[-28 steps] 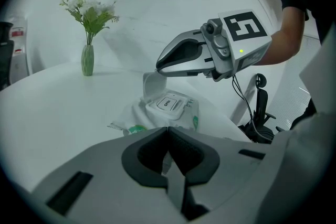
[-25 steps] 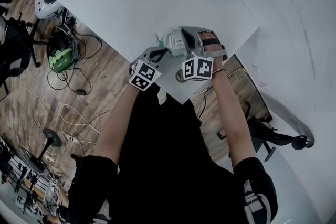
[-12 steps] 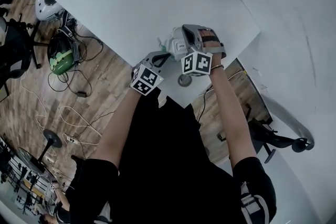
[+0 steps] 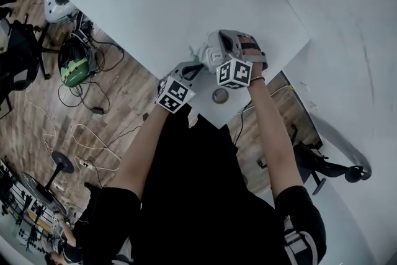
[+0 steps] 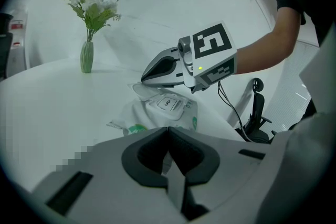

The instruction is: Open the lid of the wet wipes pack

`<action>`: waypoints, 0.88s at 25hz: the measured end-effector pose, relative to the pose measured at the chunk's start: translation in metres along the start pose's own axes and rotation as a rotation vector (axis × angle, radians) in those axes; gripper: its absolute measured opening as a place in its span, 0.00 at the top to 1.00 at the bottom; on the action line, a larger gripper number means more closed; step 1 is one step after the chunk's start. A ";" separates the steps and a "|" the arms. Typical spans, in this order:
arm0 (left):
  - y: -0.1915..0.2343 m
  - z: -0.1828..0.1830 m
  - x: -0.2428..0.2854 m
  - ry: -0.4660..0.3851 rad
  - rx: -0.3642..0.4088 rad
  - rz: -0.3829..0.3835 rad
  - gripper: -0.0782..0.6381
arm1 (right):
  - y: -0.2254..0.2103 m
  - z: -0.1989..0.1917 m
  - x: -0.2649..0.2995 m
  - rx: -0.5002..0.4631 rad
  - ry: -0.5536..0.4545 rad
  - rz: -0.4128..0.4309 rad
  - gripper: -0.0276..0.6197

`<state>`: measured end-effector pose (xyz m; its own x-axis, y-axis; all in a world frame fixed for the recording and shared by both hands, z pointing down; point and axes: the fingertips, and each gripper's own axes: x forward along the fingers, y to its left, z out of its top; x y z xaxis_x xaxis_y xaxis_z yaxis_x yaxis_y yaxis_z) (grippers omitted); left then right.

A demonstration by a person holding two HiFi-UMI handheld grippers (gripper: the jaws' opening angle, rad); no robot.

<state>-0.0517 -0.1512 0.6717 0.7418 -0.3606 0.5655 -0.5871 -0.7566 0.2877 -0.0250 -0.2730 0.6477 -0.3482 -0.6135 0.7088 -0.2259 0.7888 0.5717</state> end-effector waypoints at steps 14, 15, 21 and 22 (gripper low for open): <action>-0.011 0.023 -0.018 -0.023 -0.066 0.043 0.86 | -0.007 -0.006 -0.053 0.063 -0.025 -0.022 0.93; -0.013 0.026 -0.022 -0.029 -0.063 0.050 0.86 | -0.005 -0.007 -0.058 0.072 -0.026 -0.022 0.93; -0.028 0.046 -0.048 -0.074 -0.030 0.103 0.86 | 0.006 -0.013 -0.093 0.145 -0.036 -0.011 0.93; -0.031 0.049 -0.053 -0.081 -0.025 0.112 0.86 | 0.009 -0.015 -0.099 0.154 -0.037 -0.009 0.93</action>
<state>-0.0567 -0.1355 0.5945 0.6942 -0.4861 0.5309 -0.6751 -0.6956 0.2458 0.0209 -0.2060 0.5884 -0.3784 -0.6209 0.6865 -0.3650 0.7816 0.5057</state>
